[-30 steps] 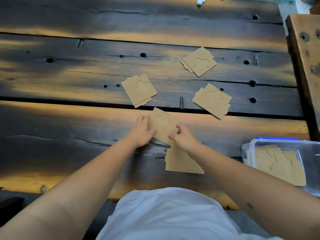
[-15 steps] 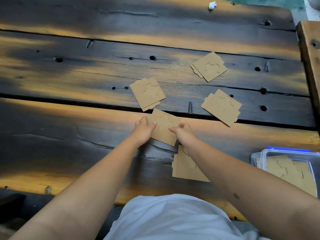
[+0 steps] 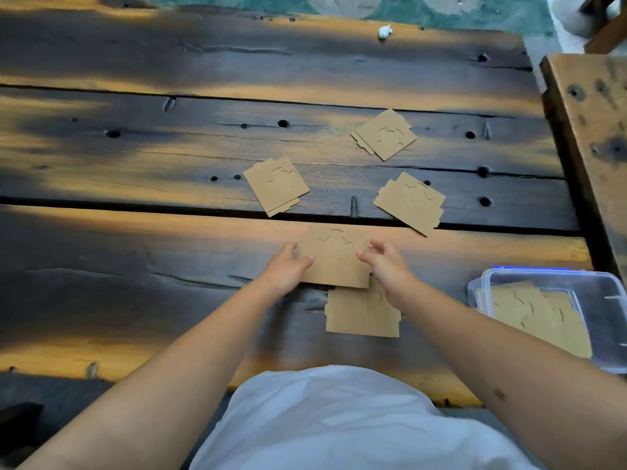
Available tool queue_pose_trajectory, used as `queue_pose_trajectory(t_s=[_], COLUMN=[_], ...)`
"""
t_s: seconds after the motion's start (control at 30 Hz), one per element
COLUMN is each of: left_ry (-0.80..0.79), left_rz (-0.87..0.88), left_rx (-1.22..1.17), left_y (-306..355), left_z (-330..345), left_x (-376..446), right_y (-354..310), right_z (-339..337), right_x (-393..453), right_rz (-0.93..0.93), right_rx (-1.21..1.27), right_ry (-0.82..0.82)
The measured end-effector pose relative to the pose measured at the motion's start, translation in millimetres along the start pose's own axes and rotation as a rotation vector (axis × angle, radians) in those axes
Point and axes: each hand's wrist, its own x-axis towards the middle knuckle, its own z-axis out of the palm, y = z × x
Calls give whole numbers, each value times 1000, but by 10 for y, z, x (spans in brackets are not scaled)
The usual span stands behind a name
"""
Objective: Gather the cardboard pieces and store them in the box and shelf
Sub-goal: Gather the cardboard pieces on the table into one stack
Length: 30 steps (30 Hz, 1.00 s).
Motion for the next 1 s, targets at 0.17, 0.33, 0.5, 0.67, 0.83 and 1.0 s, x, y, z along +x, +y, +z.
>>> queue_pose_trajectory(t_s=[0.17,0.33,0.5,0.67,0.83,1.0], left_ry=[-75,-130,-177,-172,-127,-123], left_rz=[-8,-9,-19,-35,-48,-80], left_rx=[-38,53,198,243,274,220], left_y=[-105,-198,-252,-245,-188,-177], left_z=[281,517,666,715,760,869], left_x=[-185,-302,-337,-303,-292,-292], right_y=[289,565,742,784,767,759], right_z=[-250,-427,-491,-550,-601,-519], right_x=[-213,-328,-337,-319,-277,-295], right_rz=[9,32,66,74,135,169], right_rx=[-51,-108,-189,-335,-443,-448], right_ry=[68,73,63,87,105,89])
